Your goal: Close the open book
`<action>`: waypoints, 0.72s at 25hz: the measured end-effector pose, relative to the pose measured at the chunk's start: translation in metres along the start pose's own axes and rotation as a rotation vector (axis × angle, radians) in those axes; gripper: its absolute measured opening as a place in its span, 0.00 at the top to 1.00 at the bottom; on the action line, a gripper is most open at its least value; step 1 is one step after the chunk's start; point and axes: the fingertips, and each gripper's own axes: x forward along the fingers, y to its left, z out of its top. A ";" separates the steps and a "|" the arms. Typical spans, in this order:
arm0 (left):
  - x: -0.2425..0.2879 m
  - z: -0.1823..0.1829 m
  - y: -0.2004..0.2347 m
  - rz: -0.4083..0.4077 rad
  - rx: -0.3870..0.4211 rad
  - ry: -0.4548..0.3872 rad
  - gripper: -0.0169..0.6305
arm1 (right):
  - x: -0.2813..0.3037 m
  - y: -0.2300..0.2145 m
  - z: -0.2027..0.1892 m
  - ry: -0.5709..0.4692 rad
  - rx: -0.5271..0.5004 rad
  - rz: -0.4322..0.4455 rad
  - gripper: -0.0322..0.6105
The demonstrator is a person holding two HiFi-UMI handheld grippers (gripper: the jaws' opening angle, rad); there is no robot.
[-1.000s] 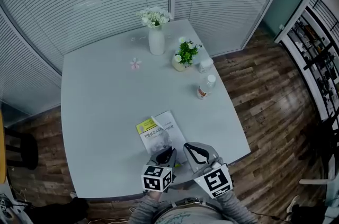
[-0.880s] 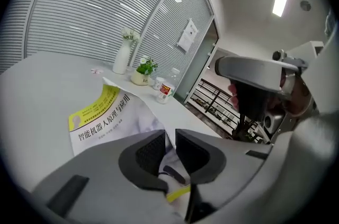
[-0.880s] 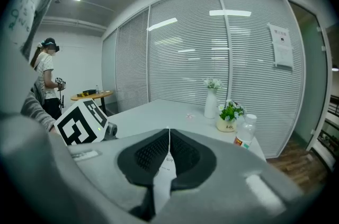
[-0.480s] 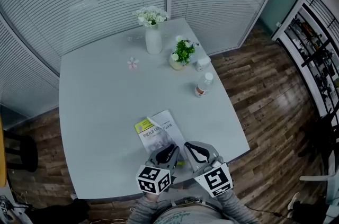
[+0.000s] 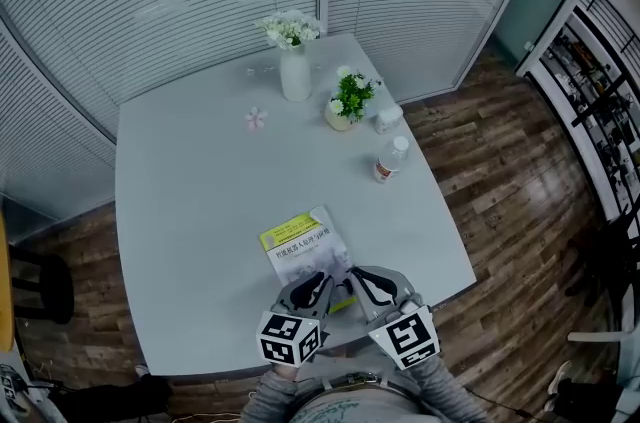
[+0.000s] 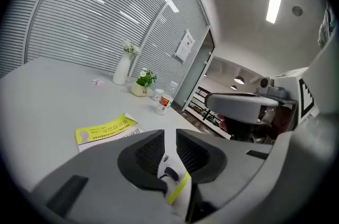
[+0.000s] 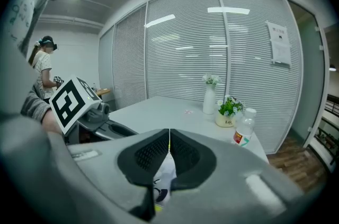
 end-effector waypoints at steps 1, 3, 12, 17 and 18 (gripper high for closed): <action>-0.001 -0.001 0.002 0.004 0.000 0.003 0.87 | 0.002 0.001 -0.001 0.003 0.000 0.002 0.94; -0.005 -0.001 0.006 0.011 0.004 0.007 0.87 | 0.005 0.004 -0.004 0.007 0.004 0.010 0.94; -0.028 0.015 0.007 0.033 0.066 -0.045 0.98 | 0.017 0.029 -0.002 -0.004 0.000 0.091 0.95; -0.049 0.036 0.002 0.035 0.096 -0.122 0.98 | 0.018 0.047 0.015 -0.053 -0.008 0.137 0.95; -0.054 0.042 0.001 0.035 0.106 -0.144 0.98 | 0.018 0.050 0.020 -0.061 -0.012 0.138 0.95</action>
